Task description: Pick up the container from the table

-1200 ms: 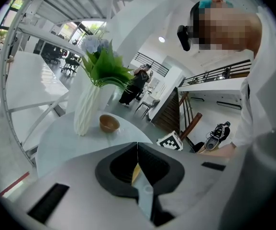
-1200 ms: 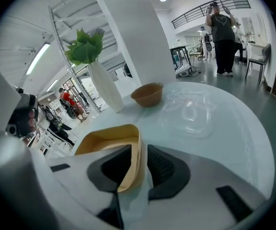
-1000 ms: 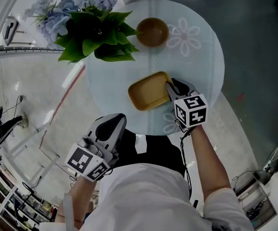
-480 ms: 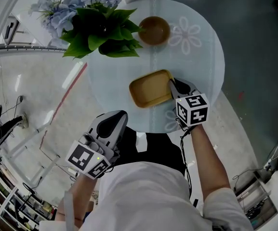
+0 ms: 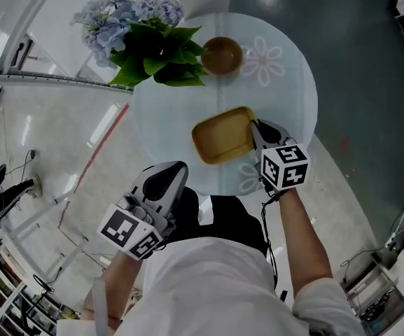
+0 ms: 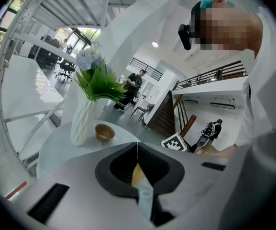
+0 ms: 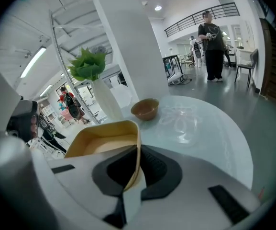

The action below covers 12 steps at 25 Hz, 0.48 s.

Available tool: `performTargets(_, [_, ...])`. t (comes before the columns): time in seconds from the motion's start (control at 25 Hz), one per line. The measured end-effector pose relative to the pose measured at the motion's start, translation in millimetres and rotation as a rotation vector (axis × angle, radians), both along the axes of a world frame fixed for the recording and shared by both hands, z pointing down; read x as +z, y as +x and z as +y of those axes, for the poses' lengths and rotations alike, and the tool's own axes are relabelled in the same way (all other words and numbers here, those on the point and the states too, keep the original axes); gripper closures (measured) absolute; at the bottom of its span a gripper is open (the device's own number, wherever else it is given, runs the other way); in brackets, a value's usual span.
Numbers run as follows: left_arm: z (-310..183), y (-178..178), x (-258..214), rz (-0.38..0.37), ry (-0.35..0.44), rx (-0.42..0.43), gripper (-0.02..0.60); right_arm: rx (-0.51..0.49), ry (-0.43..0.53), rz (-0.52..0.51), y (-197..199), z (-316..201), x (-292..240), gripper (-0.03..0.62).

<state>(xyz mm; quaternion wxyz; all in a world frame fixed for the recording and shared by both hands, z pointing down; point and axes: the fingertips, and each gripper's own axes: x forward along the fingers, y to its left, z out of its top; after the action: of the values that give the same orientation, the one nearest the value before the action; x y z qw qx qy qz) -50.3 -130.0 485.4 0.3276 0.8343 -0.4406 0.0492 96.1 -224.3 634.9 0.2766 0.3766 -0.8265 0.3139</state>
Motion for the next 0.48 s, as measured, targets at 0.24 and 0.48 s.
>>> performTargets(0.24, [-6.6,-2.7,-27.2,0.001,0.060,0.008,0.560,0.024,0.058,-0.026,0.8,-5.7,-43.5,0.562])
performTargets(0.48, [-8.0,-4.2,-57.6,0.001,0.122,0.014,0.560,0.048,0.127,-0.056,1.9,-10.8,-92.4,0.562])
